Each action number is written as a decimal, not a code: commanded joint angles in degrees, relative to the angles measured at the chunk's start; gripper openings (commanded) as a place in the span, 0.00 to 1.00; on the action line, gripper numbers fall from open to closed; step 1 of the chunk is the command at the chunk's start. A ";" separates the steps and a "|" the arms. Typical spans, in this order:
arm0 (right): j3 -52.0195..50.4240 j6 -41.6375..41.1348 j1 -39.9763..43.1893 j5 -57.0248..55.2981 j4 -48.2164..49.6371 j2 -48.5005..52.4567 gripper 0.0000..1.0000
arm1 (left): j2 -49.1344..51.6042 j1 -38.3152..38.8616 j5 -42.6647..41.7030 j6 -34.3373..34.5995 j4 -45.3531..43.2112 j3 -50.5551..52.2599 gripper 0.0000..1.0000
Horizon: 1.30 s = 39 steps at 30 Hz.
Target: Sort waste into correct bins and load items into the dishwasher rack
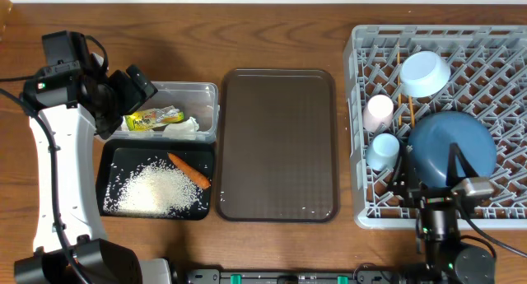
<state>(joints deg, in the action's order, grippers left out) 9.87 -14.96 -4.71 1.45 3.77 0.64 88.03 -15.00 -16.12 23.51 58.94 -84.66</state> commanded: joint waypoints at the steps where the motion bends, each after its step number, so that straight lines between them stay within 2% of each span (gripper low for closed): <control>1: -3.45 0.92 0.98 0.02 2.19 -0.33 0.99 | -0.11 -0.24 0.35 -0.79 0.17 0.02 0.98; 8: -9.51 3.43 0.98 0.09 5.11 -0.37 0.99 | -0.11 -0.24 0.35 -0.79 0.17 0.02 0.98; 19: -9.57 16.02 0.94 0.48 -8.02 -0.37 0.99 | -0.09 -0.24 0.35 -0.79 0.17 0.02 0.98; 25: -9.57 21.16 0.87 0.50 -8.04 -0.39 0.99 | -0.11 -0.24 0.35 -0.79 0.17 0.02 0.98; 39: -9.55 21.03 0.90 0.48 -7.91 -0.35 0.99 | -0.09 -0.24 0.35 -0.79 0.17 0.02 0.98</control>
<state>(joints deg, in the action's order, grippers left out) 0.40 5.10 -4.71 1.58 -3.99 0.62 88.03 -15.00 -16.14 23.51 58.96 -84.66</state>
